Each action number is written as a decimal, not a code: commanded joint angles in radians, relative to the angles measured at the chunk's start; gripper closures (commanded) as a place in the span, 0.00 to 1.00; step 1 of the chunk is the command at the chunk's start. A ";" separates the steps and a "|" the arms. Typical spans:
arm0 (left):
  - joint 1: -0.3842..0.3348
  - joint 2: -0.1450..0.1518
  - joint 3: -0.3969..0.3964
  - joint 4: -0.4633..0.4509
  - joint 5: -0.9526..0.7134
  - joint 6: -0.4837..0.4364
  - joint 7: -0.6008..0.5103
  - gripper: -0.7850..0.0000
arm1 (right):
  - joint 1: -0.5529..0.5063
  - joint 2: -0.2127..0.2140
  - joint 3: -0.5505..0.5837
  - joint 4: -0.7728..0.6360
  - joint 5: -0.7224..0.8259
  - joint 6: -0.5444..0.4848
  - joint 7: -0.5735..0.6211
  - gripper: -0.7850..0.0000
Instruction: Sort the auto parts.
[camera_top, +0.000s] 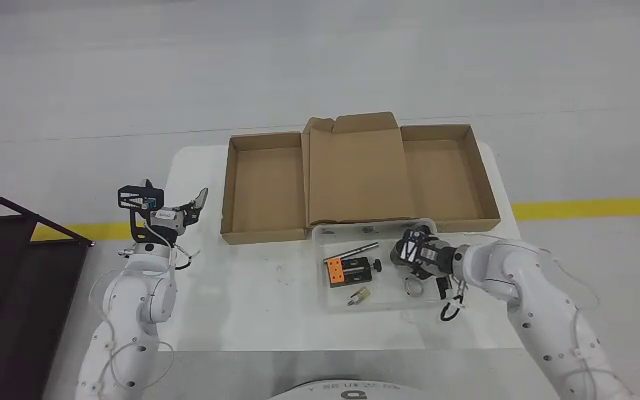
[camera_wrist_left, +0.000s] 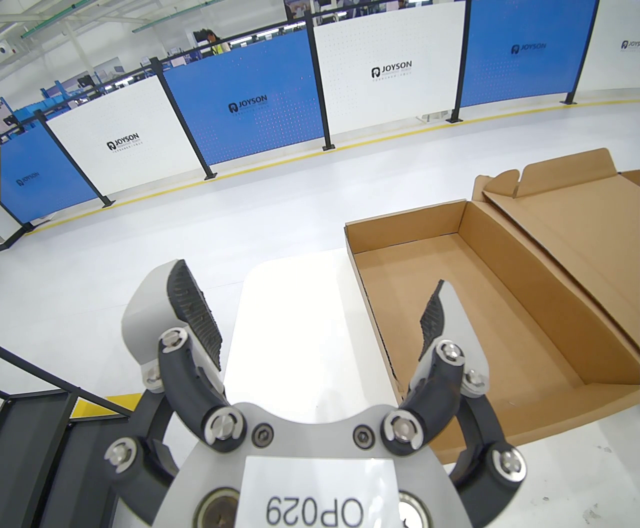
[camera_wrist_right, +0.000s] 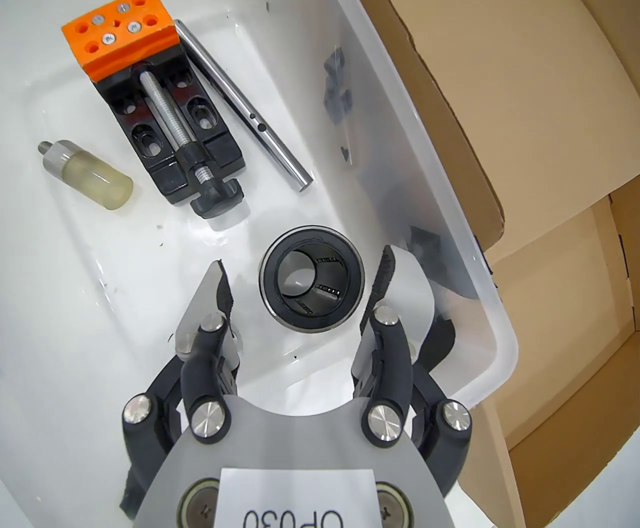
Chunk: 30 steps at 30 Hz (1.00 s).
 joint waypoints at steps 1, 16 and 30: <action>0.000 0.000 0.000 0.000 0.000 0.000 0.000 0.00 | 0.008 0.000 -0.008 0.006 0.005 0.003 0.011 0.39; 0.000 0.000 0.000 0.000 0.000 0.000 0.000 0.00 | 0.051 0.002 -0.062 0.039 0.011 0.032 0.056 0.61; 0.000 0.000 0.000 0.000 0.000 0.000 0.000 0.00 | -0.016 0.030 0.072 0.028 0.117 -0.115 -0.126 1.00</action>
